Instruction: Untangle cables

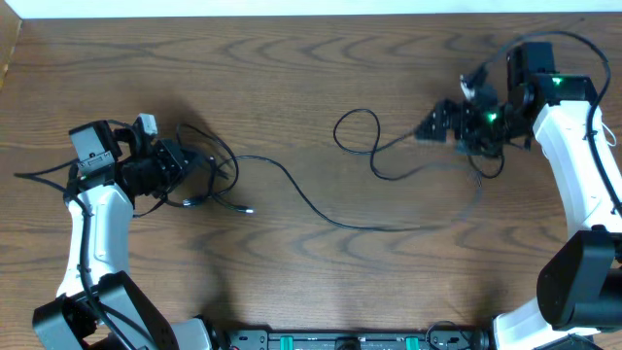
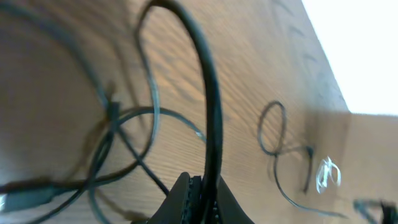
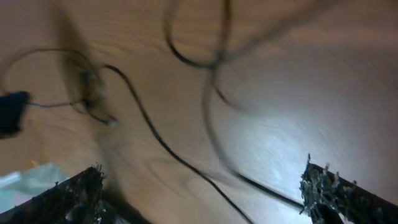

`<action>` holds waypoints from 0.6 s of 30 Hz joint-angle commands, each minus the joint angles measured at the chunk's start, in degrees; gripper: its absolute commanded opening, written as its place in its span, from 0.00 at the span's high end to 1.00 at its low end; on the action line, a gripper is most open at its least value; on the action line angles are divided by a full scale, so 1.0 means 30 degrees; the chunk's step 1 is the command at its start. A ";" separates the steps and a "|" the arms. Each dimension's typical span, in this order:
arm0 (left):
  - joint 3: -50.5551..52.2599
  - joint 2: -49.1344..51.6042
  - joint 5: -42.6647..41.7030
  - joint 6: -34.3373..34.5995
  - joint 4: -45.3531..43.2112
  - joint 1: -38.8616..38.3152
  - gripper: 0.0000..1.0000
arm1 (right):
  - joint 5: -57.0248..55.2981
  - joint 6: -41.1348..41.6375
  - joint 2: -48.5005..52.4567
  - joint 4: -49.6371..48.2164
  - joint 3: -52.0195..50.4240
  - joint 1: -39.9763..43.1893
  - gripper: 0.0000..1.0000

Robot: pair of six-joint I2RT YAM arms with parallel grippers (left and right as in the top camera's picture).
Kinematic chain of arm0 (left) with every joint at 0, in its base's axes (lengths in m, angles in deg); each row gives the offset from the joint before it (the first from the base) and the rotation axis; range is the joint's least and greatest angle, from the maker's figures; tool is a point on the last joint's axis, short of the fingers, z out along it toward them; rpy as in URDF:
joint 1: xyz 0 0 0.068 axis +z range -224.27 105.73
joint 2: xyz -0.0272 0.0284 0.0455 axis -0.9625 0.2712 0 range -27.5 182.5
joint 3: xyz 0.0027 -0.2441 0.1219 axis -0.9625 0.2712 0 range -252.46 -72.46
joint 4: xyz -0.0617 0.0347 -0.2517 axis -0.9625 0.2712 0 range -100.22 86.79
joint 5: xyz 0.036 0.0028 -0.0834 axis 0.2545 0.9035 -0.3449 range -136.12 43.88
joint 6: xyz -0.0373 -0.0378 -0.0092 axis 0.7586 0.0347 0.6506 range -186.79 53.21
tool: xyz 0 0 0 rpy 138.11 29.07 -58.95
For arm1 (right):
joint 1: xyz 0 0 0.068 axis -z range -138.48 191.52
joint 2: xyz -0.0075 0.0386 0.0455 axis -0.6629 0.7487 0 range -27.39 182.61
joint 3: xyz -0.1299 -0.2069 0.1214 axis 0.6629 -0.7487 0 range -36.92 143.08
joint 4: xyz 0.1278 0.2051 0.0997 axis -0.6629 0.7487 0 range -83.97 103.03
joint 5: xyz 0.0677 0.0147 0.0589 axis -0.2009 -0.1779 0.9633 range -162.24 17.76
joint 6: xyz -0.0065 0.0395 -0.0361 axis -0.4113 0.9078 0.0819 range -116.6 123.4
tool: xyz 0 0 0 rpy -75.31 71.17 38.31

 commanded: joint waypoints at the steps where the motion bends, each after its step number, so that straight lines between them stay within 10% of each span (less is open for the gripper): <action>1: -0.0058 0.0087 -0.1348 -0.1180 -0.0109 -0.0029 0.92 | 0.2419 0.0029 -0.0350 -0.0969 0.0313 -0.0204 0.01; 6: -0.0058 0.0095 -0.0634 -0.1071 -0.0102 -0.0051 0.92 | 0.0976 0.0044 -0.0350 -0.0699 0.0299 -0.0481 0.01; 18: -0.0066 0.0095 -0.1559 -0.1020 0.0022 -0.1778 0.92 | -0.2353 0.4983 -0.0284 -0.3424 -0.0022 -0.4197 0.36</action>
